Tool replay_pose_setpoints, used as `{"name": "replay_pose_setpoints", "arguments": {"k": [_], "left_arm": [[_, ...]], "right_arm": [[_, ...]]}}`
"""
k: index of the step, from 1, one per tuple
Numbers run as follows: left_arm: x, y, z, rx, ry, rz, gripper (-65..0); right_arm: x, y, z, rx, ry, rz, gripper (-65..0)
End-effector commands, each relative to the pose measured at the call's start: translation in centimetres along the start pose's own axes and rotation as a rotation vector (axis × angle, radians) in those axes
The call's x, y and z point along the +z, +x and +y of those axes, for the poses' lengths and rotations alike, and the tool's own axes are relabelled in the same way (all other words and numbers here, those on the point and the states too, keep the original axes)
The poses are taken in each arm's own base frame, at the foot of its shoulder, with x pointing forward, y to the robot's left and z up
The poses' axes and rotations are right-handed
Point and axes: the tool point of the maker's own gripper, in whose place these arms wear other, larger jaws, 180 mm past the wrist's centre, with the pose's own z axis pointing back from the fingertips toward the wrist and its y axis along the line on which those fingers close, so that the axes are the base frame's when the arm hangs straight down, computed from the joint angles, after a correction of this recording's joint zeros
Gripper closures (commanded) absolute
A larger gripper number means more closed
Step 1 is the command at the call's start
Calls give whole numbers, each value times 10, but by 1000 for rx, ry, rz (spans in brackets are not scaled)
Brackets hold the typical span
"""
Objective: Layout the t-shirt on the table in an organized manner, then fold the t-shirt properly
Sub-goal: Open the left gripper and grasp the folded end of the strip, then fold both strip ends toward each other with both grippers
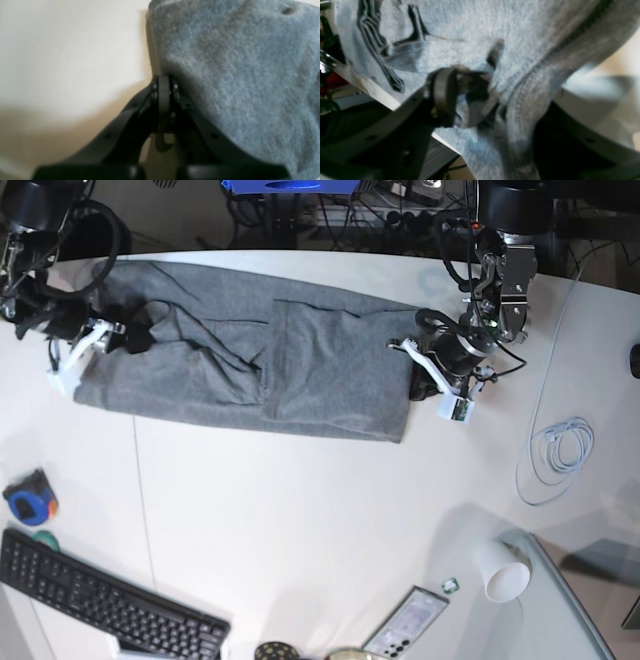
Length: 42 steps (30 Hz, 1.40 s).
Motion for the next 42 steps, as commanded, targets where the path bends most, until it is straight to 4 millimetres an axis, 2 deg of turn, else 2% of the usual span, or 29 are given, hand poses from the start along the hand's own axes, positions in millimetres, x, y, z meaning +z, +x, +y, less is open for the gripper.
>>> {"name": "replay_pose_setpoints", "arguments": {"k": [1,5,8,10,13,14,19,22,28,33,37,42], "left_arm": [[1,-5,1,-21,3,33,0],[-4,-10,-18,-53,-43,51,0],[-5,-10,-20,-56,-49,53,0],[-5,-9,-20,-56,-49,51,0],[-5,-8,-21,-55,-49,49,0],[-5,-8,-21,-56,-49,48,0],[-11,-6,-42,-26,-79,34,0],[-15,-4,-55,-5,-97,24,0],[-28,18,-72,11,-125,-5,0],[-35,24,-111,-60,-213,11,0],[-40,24,-128,-91,-230,19,0],[-41,25,-131,-101,-225,17,0]], "right_arm": [[4,15,0,16,-2,-39,-276],[4,22,1,22,-2,-56,-287],[4,27,2,29,0,-65,-276],[4,29,3,31,1,-67,-198],[5,36,5,44,3,-75,-27],[5,40,7,52,5,-81,0],[22,63,23,166,-17,-128,-9],[22,68,46,270,-14,-97,-9],[17,72,73,297,-17,-88,-8],[13,73,91,309,-9,-82,-8],[11,76,115,350,25,-102,-8],[6,71,135,362,56,-93,-8]]}}
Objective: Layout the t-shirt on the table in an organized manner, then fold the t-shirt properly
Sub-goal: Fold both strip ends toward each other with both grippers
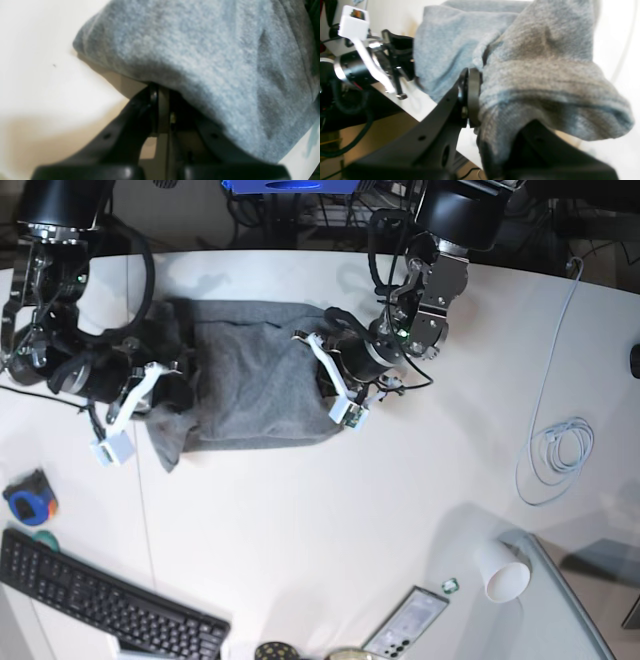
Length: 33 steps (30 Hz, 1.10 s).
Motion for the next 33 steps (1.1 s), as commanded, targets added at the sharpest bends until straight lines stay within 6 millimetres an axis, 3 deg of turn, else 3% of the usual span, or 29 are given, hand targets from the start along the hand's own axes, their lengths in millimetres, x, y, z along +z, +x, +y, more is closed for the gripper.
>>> {"name": "replay_pose_setpoints", "arguments": {"k": [1,5,20,28,33], "left_arm": [[0,13,2,-8,1,-30,0],[1,12,4,-14,5,-24,0],[1,11,4,-16,5,-22,0],[1,12,4,-16,7,-23,0],[8,31,1,-40,8,-74,0]], "right_arm": [[3,15,6,11,15,-46,-8],[-5,15,15,-24,30,-43,-8],[-36,21,88,51,164,-40,-8],[-58,5,82,-8,173,-28,-8],[-66,-1,81,-16,177,-3,-8]]}}
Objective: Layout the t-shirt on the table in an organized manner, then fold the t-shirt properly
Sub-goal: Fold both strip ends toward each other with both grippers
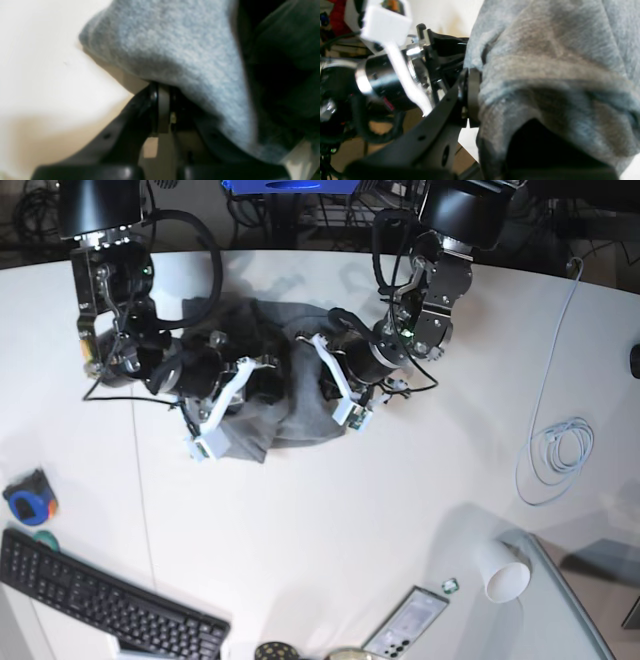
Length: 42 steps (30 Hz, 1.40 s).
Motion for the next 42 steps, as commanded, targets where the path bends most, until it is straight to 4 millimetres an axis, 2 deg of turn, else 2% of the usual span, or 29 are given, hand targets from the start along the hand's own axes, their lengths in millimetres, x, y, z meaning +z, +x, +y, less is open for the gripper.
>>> {"name": "replay_pose_setpoints", "arguments": {"k": [1,6,8,12,18,22,29,42], "left_arm": [[4,23,7,-14,17,-60,0],[19,33,34,-61,95,-51,0],[26,22,42,-76,108,-22,0],[32,10,50,-85,122,5,0],[27,-15,49,-62,116,66,0],[17,-20,49,-41,112,88,0],[11,-13,40,-27,97,73,0],[13,-11,43,-34,103,70,0]], "right_arm": [[3,14,4,11,18,-42,-8],[2,16,3,10,18,-44,-11],[-3,9,-3,-16,13,-22,-11],[-6,8,-2,-21,19,-17,-11],[-10,9,6,-30,37,-20,-11],[-20,2,26,18,75,17,-11],[-19,12,54,57,91,2,-11],[-22,25,60,40,98,-48,-14]]}}
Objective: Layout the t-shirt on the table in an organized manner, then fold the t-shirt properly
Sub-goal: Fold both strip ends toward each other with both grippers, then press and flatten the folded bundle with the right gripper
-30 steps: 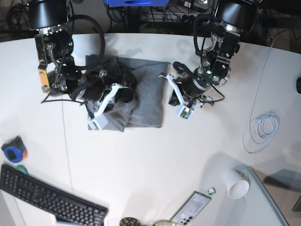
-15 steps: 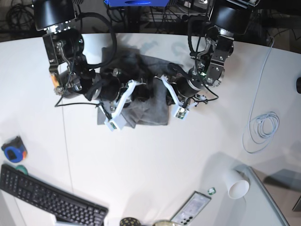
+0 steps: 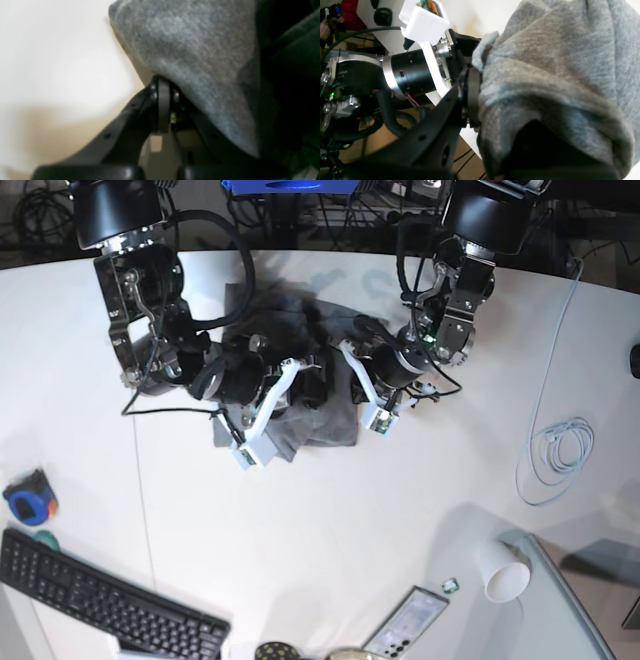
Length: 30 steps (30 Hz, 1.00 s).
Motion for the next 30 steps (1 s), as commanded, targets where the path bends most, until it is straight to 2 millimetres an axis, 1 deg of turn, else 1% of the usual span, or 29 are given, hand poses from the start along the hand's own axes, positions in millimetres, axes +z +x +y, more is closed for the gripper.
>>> {"name": "replay_pose_setpoints", "arguments": {"k": [1,4,6,10,14,16,18,20,23,25,26,27,28,29,30], "left_arm": [[1,5,1,-12,-1,-3,0],[1,5,1,-12,-2,-3,0],[1,6,0,-11,-2,-6,0],[3,10,3,-12,5,-18,0],[14,24,12,-49,22,-54,0],[20,23,19,-64,33,-58,0],[26,23,24,-83,42,-60,0],[32,20,29,-100,51,-56,0],[48,12,52,-87,104,-48,0],[61,7,73,-52,162,-26,0],[71,4,87,-30,204,-12,0],[85,1,106,-16,252,5,0],[98,-5,119,-2,290,19,0],[112,-6,130,9,328,19,0],[122,-7,137,20,356,16,0]], "right_arm": [[-2,14,8,-27,21,-44,-14],[-8,6,2,-66,7,-20,-15],[-9,5,0,-71,4,-17,-15],[-9,11,-1,-76,-2,-54,-15],[-13,5,-8,-96,-13,-38,-17],[-15,3,-10,-102,-15,-31,-17],[-16,3,-11,-106,-16,-28,-42],[-16,3,-11,-108,-14,-27,-105],[-15,4,-11,-107,-14,-32,-231],[-15,4,-11,-107,-14,-32,-297],[-16,5,-10,-108,-13,-36,-324],[-16,7,-10,-108,-14,-48,-344],[-16,10,-9,-104,-12,-63,-356],[-19,9,-4,-92,-2,-64,-362],[-22,6,3,-76,10,-55,-365]]}}
